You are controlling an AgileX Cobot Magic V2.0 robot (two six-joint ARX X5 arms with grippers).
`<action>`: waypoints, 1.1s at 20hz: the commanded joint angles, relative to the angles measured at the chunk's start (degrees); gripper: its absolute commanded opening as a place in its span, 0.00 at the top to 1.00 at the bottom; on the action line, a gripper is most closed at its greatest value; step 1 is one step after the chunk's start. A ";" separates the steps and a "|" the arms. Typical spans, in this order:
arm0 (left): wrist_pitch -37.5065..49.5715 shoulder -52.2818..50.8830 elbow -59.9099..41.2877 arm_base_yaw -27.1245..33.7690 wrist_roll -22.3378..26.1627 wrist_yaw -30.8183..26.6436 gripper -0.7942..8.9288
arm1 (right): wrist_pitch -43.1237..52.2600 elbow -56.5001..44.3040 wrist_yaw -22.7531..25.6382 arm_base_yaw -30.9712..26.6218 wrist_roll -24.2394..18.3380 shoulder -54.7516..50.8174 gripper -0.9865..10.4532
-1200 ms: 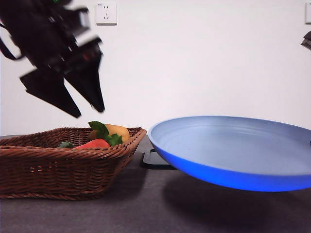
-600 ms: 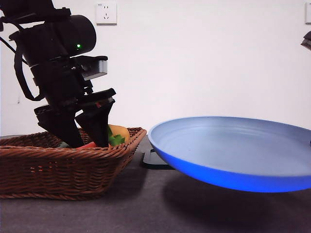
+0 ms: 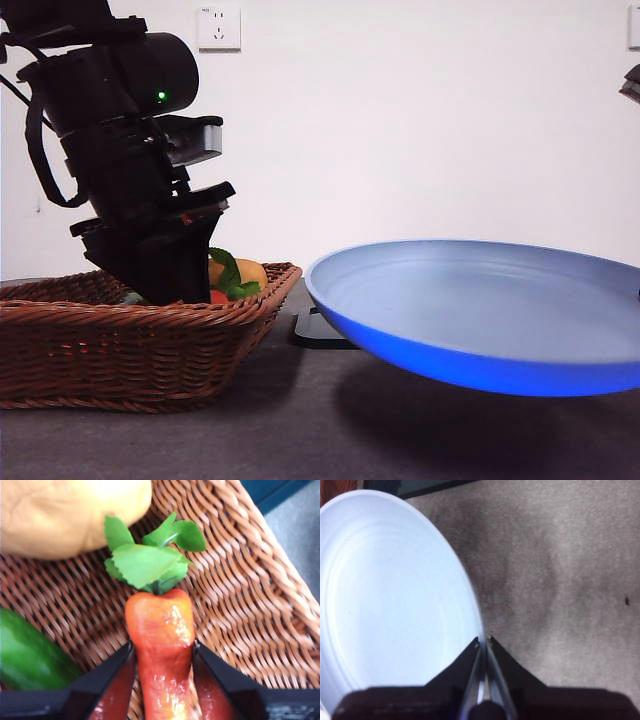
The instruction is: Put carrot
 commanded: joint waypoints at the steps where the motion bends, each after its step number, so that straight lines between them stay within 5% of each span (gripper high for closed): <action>1: -2.21 -1.79 1.07 -0.31 0.66 1.99 0.79 | 0.70 0.24 -0.15 0.09 0.02 0.17 0.91; 5: -3.67 -9.70 1.70 -0.31 0.00 10.51 0.79 | 1.09 0.24 -0.13 0.09 0.09 0.17 0.91; 10: 3.23 -17.86 1.77 -2.25 -7.72 28.79 0.79 | 1.25 0.24 -0.15 0.09 0.11 0.17 0.91; 12: 6.56 -17.97 1.77 -5.66 -10.34 31.19 0.79 | 1.25 0.24 -0.15 0.09 0.13 0.17 0.91; 14: 8.39 -17.05 1.77 -10.86 -10.12 27.56 0.79 | 1.25 0.24 -0.17 0.09 0.13 0.17 0.91; 18: 10.54 -13.00 1.77 -20.81 -9.64 11.39 0.79 | 1.22 0.24 -0.22 0.11 0.15 0.17 0.91; 22: 13.07 -7.02 1.77 -26.32 -9.70 6.49 0.79 | 1.20 0.24 -0.44 0.11 0.17 0.20 0.91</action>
